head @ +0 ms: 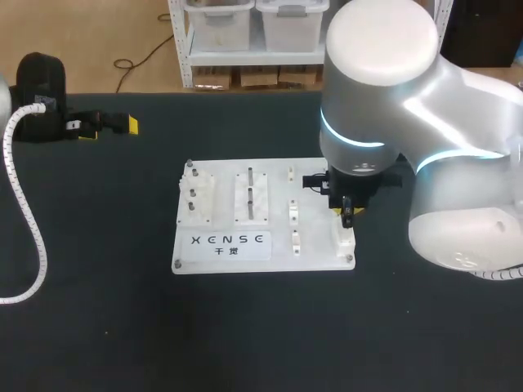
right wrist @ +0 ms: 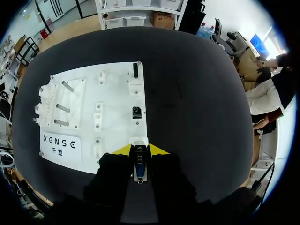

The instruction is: Insert the USB connector, Ethernet cable, and multi-pin plug into their matching sockets one by one.

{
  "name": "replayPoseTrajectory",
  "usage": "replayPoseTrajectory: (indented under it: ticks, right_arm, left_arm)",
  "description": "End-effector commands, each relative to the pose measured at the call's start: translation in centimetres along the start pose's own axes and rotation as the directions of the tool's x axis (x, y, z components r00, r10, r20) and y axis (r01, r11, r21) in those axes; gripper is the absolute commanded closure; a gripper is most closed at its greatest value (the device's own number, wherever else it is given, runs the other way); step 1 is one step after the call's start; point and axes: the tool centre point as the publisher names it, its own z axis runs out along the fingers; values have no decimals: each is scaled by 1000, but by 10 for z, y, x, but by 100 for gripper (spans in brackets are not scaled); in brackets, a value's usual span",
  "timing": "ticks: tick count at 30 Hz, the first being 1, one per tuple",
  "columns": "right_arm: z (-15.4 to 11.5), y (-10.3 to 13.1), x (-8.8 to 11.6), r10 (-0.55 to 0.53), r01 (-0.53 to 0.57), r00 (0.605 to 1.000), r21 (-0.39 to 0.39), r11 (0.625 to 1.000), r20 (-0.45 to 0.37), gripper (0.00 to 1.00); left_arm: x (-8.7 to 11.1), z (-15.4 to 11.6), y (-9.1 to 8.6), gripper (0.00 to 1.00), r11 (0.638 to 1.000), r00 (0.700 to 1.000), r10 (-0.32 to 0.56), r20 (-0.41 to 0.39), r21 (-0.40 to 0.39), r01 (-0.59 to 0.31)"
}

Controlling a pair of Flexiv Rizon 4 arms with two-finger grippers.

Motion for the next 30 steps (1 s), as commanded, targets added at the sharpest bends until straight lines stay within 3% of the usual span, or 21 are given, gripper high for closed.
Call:
replayPoseTrajectory:
  ticks: [1,30]
  right_arm:
    - [2,-1,1,-2,2,1000,0,1000,-3,100]
    - [16,-2,10,-6,6,1000,11,1000,-11,100]
  left_arm:
    - [0,0,0,0,1000,1000,0,0,0,0]
    - [0,0,0,0,1000,1000,0,0,0,0]
